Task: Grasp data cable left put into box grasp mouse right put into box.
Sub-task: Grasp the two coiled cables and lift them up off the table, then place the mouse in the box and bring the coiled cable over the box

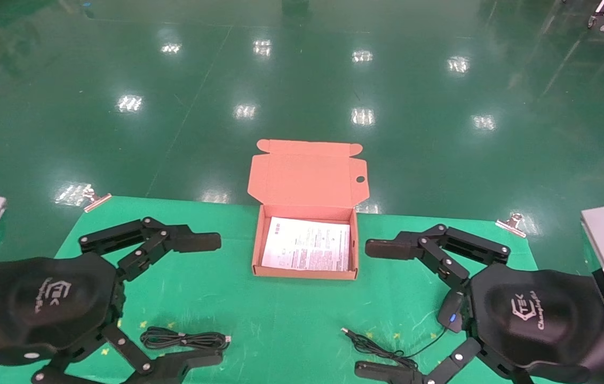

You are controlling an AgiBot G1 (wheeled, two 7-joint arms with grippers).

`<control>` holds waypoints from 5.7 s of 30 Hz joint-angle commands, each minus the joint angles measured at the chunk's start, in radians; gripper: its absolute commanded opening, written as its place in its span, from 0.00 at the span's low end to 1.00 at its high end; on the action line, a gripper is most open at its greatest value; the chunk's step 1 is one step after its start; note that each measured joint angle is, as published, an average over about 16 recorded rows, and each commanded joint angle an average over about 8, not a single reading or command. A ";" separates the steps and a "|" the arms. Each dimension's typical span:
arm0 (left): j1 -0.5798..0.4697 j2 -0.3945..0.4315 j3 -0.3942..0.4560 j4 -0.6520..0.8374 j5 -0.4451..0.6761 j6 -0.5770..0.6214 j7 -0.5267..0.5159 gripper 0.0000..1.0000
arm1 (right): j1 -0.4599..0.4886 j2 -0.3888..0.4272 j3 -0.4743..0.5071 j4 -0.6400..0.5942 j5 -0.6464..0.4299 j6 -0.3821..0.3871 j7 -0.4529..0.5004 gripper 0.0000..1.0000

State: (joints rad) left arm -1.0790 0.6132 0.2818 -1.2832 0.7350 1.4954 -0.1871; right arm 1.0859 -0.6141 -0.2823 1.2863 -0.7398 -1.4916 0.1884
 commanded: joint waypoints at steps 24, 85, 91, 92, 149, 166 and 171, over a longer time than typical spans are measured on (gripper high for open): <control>-0.363 0.125 0.336 -0.037 0.592 0.065 -0.073 1.00 | 0.544 -0.082 -0.552 0.059 -0.663 -0.094 -0.132 1.00; -0.437 0.567 0.581 0.916 1.179 -0.372 0.138 0.00 | 0.213 -0.297 -0.812 -0.235 -1.104 0.604 0.058 0.01; -0.437 0.567 0.581 0.917 1.179 -0.373 0.138 0.00 | 0.211 -0.298 -0.811 -0.238 -1.103 0.605 0.058 0.00; -0.437 0.567 0.581 0.916 1.179 -0.373 0.138 0.00 | 0.212 -0.297 -0.811 -0.237 -1.103 0.604 0.058 0.00; -0.513 0.444 0.534 0.526 1.211 -0.512 0.125 0.00 | 0.372 -0.083 -0.660 0.039 -1.101 0.664 0.238 0.00; -0.563 0.481 0.502 0.266 1.416 -0.742 -0.062 0.00 | 0.639 -0.321 -0.569 -0.145 -1.042 0.793 0.019 0.00; -0.588 0.495 0.489 0.254 1.464 -0.766 -0.106 0.00 | 0.694 -0.405 -0.555 -0.246 -0.995 0.818 -0.081 0.00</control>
State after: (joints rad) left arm -1.6661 1.1059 0.7722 -1.0249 2.1947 0.7351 -0.2908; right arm 1.7742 -1.0061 -0.8383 1.0522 -1.7386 -0.6816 0.1162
